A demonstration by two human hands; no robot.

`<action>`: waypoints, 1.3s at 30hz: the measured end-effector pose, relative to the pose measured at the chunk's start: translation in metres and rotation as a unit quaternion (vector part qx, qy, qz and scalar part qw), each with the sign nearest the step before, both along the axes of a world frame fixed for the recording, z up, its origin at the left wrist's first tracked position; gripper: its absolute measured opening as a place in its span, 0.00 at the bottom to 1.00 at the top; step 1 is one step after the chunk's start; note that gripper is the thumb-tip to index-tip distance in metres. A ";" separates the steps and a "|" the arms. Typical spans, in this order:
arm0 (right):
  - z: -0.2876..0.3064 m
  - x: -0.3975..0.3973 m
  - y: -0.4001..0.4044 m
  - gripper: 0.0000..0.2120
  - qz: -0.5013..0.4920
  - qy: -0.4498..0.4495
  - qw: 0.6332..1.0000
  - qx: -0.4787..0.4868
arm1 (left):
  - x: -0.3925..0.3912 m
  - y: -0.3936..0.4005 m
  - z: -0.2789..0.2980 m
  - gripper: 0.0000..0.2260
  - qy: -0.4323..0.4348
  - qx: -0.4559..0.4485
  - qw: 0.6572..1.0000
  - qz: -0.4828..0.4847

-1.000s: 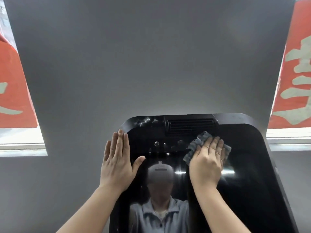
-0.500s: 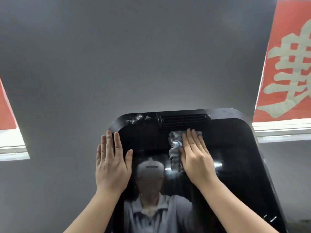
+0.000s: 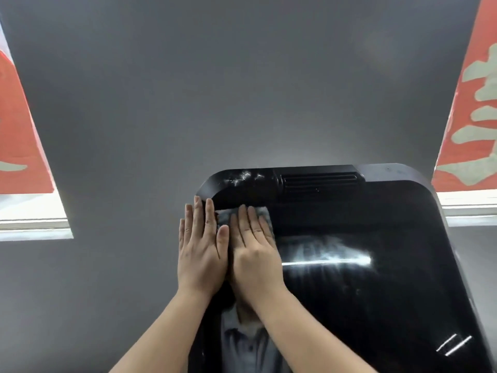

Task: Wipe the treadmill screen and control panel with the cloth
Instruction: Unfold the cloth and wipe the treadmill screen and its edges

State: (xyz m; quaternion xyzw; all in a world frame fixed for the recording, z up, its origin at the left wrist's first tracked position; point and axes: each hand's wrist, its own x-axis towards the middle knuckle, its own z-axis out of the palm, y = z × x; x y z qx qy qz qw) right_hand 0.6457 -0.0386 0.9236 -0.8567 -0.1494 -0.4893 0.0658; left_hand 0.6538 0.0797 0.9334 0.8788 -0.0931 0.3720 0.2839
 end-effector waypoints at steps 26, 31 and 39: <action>0.013 -0.001 -0.188 0.24 -0.050 0.018 0.995 -0.083 | -0.009 0.001 0.004 0.38 0.005 0.026 1.000 0.007; 0.001 -0.008 -0.204 0.25 -0.210 0.065 0.959 0.182 | -0.011 0.001 0.005 0.39 0.011 0.029 0.999 0.012; 0.015 0.004 -0.048 0.26 -0.161 0.065 0.957 0.234 | -0.008 0.001 0.003 0.41 0.014 0.021 1.000 0.004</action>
